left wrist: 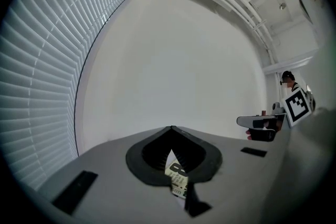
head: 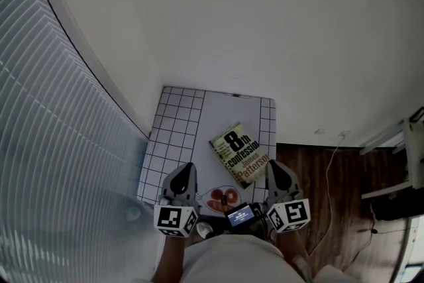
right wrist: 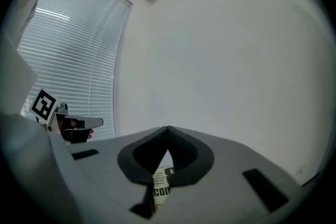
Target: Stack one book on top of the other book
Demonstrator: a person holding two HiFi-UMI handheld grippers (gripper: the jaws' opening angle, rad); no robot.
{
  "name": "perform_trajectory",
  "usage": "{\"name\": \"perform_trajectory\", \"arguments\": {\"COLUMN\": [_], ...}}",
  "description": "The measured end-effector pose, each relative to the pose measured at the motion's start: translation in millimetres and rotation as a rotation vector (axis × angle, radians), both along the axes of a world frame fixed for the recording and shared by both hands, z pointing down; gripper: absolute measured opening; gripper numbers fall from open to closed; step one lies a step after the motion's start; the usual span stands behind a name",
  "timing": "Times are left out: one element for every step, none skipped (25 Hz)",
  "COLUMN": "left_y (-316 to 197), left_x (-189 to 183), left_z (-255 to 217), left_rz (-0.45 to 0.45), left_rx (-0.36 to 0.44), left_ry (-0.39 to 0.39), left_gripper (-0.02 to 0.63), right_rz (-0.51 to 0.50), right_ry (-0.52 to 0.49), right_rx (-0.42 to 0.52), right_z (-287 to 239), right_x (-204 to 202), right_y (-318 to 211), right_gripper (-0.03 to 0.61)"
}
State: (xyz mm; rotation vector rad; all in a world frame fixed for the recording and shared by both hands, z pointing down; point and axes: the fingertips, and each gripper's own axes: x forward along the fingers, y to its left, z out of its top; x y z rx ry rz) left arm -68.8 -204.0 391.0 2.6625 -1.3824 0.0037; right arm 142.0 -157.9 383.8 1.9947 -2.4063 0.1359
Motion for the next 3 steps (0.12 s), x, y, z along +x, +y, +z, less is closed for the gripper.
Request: {"name": "perform_trajectory", "arguments": {"left_y": [0.2,0.2,0.0], "left_x": [0.3,0.5,0.7], "left_z": [-0.1,-0.3,-0.5], "left_rz": [-0.001,-0.001,-0.002], "left_rx": [-0.001,-0.003,-0.004], "left_ry": [0.001,0.002,0.003], "left_gripper": [0.008,0.008,0.008], "right_rz": [0.002,0.004,0.006], "right_ry": [-0.003,-0.006,-0.008], "right_rx": [-0.001,-0.002,-0.003], "right_z": [0.3,0.6,0.9], "right_x": [1.6,3.0,4.4], "right_y": [-0.2,-0.6,-1.0], "right_gripper": [0.006,0.005,0.006]}}
